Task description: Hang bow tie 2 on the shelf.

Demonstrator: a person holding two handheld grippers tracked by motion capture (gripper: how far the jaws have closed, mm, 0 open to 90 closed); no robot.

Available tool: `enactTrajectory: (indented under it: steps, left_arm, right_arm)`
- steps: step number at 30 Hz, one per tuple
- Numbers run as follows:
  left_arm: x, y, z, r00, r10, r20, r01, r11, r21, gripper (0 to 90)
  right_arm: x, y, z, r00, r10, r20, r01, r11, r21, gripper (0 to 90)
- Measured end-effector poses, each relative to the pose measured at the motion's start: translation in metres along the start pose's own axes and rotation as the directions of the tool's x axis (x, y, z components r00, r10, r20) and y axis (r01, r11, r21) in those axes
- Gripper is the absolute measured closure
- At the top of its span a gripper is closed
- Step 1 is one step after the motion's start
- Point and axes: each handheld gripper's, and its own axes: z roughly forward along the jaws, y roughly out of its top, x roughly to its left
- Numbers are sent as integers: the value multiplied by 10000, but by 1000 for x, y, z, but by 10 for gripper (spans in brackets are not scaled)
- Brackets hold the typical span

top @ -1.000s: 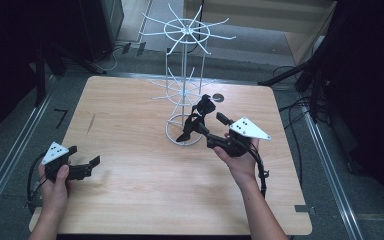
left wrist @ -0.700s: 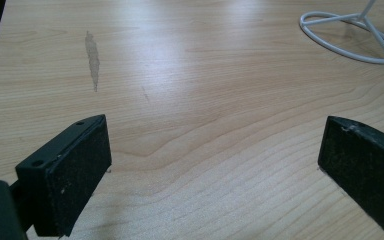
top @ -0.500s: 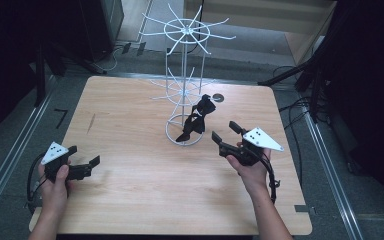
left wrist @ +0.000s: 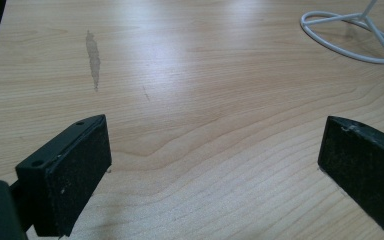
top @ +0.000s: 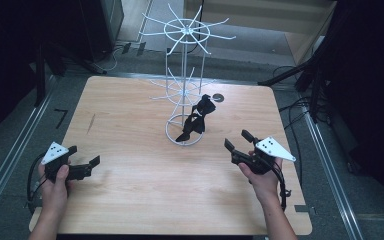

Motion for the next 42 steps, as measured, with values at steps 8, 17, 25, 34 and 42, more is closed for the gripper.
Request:
enactTrajectory:
  steps: [8,17,25,34,42]
  left_arm:
    - [0,0,0,10000,-15,-4,15,10000,-5,14]
    - [0,0,0,10000,-3,-6,3,10000,-4,14]
    - [0,0,0,10000,22,11,-22,10000,13,14]
    - [0,0,1,10000,30,29,-30,10000,32,14]
    - [1,0,1,10000,-58,31,58,10000,-19,14]
  right_arm:
    - [-9,-10,-8,9997,-130,204,125,9996,241,286]
    - [-14,-16,-17,10000,22,-13,-22,9996,281,264]
    - [-17,-25,-26,9998,-196,72,192,9983,554,245]
    - [-22,-36,-41,9996,-185,202,168,9962,849,239]
    - [-26,-43,-50,9992,-176,365,133,9936,1125,238]
